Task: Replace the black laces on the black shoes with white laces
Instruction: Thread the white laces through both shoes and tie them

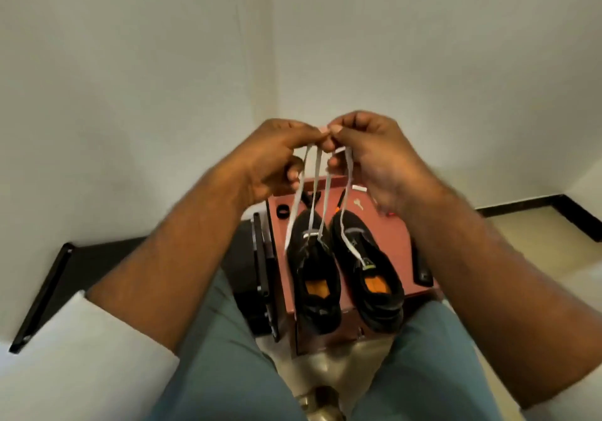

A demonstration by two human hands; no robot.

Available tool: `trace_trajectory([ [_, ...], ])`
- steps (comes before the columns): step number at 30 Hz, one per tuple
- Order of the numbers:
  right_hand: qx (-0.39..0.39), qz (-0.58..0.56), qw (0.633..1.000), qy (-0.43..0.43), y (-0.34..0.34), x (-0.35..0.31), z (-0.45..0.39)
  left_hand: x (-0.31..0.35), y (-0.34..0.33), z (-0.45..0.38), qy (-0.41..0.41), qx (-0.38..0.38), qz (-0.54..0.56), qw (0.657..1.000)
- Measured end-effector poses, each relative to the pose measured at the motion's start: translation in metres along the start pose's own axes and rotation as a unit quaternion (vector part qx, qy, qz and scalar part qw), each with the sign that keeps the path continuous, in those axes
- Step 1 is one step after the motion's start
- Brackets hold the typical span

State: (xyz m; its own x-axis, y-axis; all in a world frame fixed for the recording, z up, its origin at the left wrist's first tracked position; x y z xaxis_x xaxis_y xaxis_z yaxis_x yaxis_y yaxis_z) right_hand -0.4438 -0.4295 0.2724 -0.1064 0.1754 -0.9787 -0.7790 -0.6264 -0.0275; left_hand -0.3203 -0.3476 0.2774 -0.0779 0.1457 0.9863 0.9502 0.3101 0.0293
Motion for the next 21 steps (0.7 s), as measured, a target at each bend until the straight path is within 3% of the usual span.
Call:
trace_trajectory([
  [11, -0.038, 0.003, 0.988, 0.147, 0.007, -0.178, 0.008, 0.153, 0.021, -0.053, -0.157, 0.055, -0.003, 0.986],
  [21, -0.093, -0.02, 0.984, 0.153, 0.011, -0.238, 0.022, 0.206, 0.019, -0.07, -0.267, 0.101, -0.024, 0.958],
])
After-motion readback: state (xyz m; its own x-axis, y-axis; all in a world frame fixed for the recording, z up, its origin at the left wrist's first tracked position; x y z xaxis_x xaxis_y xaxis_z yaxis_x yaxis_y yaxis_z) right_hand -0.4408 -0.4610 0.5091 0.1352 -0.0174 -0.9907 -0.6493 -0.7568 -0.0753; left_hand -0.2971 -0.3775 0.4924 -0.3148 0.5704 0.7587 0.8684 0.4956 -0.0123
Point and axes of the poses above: each hand's wrist, its own z-axis away from the middle knuckle, its own y-axis out of the back of the hand, x = y × z, the point moved 2 cm from there along -z, towards the middle knuckle, and after that the axes turned 14 degrees about -y, right-handed, at the moved point
